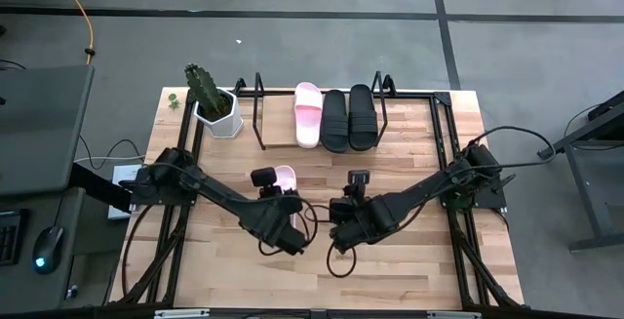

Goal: Pick and place slides into the shelf
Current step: Put the pink slides on the shelf

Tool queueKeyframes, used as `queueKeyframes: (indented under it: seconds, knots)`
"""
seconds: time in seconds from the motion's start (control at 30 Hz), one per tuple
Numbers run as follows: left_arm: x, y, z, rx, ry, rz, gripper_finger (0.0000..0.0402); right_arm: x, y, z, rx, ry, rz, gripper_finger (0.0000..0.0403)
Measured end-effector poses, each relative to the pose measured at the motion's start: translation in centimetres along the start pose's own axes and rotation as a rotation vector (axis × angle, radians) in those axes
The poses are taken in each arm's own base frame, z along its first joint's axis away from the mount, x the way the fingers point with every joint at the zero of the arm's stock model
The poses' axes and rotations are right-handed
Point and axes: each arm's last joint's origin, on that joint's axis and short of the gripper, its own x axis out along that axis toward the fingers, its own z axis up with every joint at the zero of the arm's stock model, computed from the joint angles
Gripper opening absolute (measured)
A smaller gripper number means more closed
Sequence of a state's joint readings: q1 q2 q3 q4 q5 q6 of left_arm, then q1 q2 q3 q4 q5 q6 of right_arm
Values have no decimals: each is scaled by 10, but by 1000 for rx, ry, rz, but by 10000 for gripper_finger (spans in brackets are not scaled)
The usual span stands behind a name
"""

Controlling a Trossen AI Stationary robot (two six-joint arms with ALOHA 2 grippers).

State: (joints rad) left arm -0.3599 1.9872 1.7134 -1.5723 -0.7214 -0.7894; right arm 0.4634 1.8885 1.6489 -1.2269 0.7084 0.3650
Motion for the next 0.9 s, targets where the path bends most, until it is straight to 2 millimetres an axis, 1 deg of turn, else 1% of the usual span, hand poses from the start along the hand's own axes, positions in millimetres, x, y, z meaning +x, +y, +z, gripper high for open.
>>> queueKeyframes:
  seconds: [0.17, 0.3, 0.47, 0.57, 0.7, 0.9]
  knots:
    - [-10, 18, 0, -8, -57, 7, 1, 0, -3, -1, -1, -13, -80, 114]
    - [-20, 35, -2, -29, -107, 5, 1, 0, -3, -1, -19, -13, -83, 114]
    - [-30, 53, -6, -18, -160, 13, 1, 1, -4, -1, -40, -9, -85, 114]
    - [-34, 65, -7, -42, -192, 26, 1, 1, -7, -1, -40, -9, -92, 114]
    - [-35, 82, -6, -64, -201, 32, 1, 0, -13, -1, -36, -10, -116, 114]
    - [-24, 102, 0, -50, -179, 73, 1, -1, -22, -1, -39, -13, -130, 114]
